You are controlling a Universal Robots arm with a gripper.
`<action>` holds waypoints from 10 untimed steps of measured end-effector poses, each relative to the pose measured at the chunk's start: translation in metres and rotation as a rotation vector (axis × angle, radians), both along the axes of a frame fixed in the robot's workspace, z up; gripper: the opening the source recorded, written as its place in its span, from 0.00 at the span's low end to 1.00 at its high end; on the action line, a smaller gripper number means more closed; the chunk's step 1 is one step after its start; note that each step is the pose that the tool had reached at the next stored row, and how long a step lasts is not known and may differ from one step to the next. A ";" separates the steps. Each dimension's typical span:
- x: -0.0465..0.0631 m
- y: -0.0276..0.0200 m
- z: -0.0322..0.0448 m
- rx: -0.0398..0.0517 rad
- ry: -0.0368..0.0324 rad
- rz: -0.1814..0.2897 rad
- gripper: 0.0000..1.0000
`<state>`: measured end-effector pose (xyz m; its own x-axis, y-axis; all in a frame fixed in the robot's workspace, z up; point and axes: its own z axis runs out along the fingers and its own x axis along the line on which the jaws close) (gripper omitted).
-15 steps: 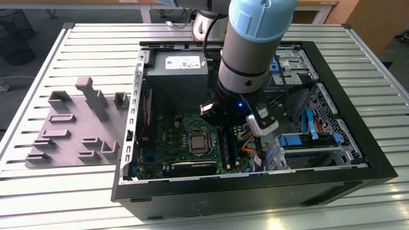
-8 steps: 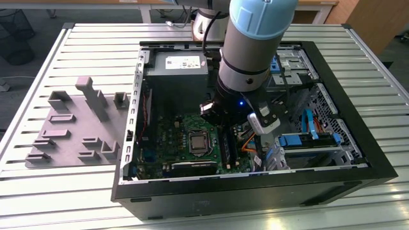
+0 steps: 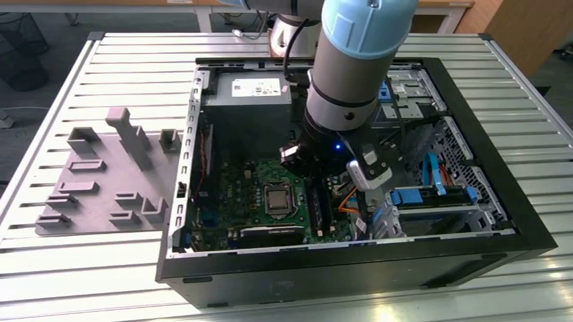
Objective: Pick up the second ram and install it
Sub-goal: 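Insert the second ram into the second slot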
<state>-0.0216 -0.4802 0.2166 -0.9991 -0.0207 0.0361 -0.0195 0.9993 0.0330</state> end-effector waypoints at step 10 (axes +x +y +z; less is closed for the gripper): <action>0.000 -0.0002 -0.0013 -0.0001 0.0026 0.000 0.14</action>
<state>-0.0213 -0.4804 0.2153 -0.9990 -0.0204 0.0387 -0.0191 0.9993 0.0330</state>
